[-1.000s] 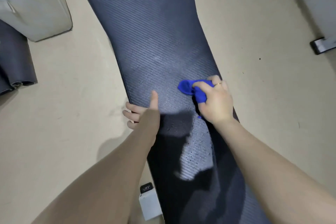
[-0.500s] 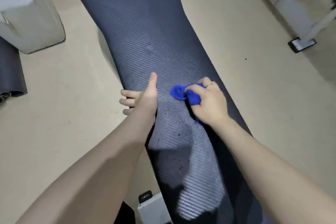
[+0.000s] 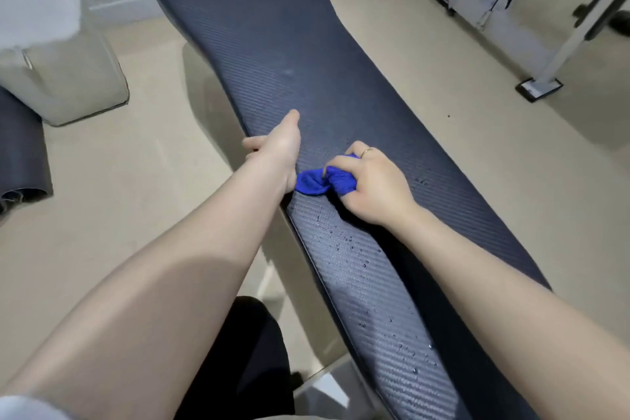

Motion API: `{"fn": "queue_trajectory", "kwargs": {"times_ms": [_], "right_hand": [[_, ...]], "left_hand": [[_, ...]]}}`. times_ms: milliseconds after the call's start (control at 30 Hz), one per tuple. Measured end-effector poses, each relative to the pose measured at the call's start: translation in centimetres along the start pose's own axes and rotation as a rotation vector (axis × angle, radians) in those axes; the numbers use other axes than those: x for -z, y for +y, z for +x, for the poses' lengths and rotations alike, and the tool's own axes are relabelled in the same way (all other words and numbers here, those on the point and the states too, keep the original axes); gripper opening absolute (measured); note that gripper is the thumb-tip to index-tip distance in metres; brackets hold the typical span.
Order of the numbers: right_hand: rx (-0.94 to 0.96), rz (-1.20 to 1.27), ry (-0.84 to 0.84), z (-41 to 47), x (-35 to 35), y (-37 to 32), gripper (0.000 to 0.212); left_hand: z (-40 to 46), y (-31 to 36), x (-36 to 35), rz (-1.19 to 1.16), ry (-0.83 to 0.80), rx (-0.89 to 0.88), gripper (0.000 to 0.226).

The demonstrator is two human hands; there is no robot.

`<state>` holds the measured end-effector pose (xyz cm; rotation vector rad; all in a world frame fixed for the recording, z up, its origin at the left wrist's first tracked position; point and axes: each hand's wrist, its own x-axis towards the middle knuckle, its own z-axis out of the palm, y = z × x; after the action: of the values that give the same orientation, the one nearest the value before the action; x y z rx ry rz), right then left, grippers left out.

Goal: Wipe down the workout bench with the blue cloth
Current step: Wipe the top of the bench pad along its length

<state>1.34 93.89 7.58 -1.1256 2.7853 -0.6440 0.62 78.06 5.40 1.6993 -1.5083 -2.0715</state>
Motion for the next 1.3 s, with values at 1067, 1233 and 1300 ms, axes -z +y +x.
{"fn": "queue_trajectory", "kwargs": {"times_ms": [1067, 1233, 1300], "right_hand": [[-0.533, -0.236, 0.193, -3.5, 1.9, 2.7, 0.036], [-0.126, -0.076, -0.029, -10.6, 0.4, -3.5, 0.036], [-0.167, -0.119, 0.007, -9.4, 1.3, -1.1, 0.034]], "left_hand": [[-7.1, -4.8, 3.5, -0.162, -0.288, -0.142, 0.089], [-10.1, -6.8, 4.7, 0.056, -0.183, -0.242, 0.074], [-11.2, -7.9, 4.3, 0.105, -0.167, -0.28, 0.071]]}}
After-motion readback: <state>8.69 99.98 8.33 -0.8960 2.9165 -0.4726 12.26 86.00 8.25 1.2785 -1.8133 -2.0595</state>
